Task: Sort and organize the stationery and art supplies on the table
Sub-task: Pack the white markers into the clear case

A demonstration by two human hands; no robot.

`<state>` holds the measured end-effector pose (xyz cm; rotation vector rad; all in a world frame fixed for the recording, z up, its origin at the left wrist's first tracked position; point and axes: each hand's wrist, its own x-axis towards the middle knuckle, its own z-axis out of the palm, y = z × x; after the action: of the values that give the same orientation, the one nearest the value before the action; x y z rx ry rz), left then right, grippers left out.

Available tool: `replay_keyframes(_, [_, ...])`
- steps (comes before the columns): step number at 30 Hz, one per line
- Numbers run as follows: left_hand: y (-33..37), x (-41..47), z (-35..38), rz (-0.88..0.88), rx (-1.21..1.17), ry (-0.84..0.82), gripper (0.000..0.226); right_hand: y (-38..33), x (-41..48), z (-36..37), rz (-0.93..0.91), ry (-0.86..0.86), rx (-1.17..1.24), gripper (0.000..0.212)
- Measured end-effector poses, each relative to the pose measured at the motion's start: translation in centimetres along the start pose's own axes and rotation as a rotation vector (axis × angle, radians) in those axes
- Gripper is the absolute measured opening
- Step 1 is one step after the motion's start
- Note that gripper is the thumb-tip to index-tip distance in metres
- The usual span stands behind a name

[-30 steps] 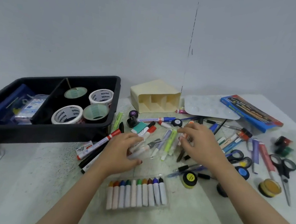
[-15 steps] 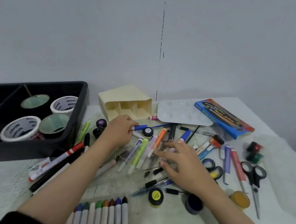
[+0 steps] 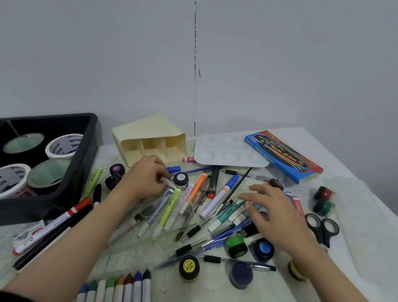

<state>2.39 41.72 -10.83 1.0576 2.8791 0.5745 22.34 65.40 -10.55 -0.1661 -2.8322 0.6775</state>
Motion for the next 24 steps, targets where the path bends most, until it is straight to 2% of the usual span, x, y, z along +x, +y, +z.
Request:
replay_keyframes(4, [0.4, -0.1, -0.4, -0.038, -0.037, -0.010, 0.007, 1.4, -0.2, -0.9, 0.060, 0.042, 0.009, 0.028])
replay_keyframes(7, [0.7, -0.5, -0.8, -0.084, -0.148, 0.000, 0.012, 2.1, -0.4, -1.2, 0.094, 0.057, 0.022, 0.028])
replay_keyframes(17, [3.8, -2.6, -2.3, -0.294, -0.950, 0.221, 0.022, 2.7, 0.1, -1.7, 0.105, 0.039, 0.039, 0.028])
replay_keyframes(24, [5.9, -3.7, -2.1, -0.308, -1.190, 0.175, 0.017, 2.8, 0.3, -1.8, -0.002, -0.154, -0.050, 0.022])
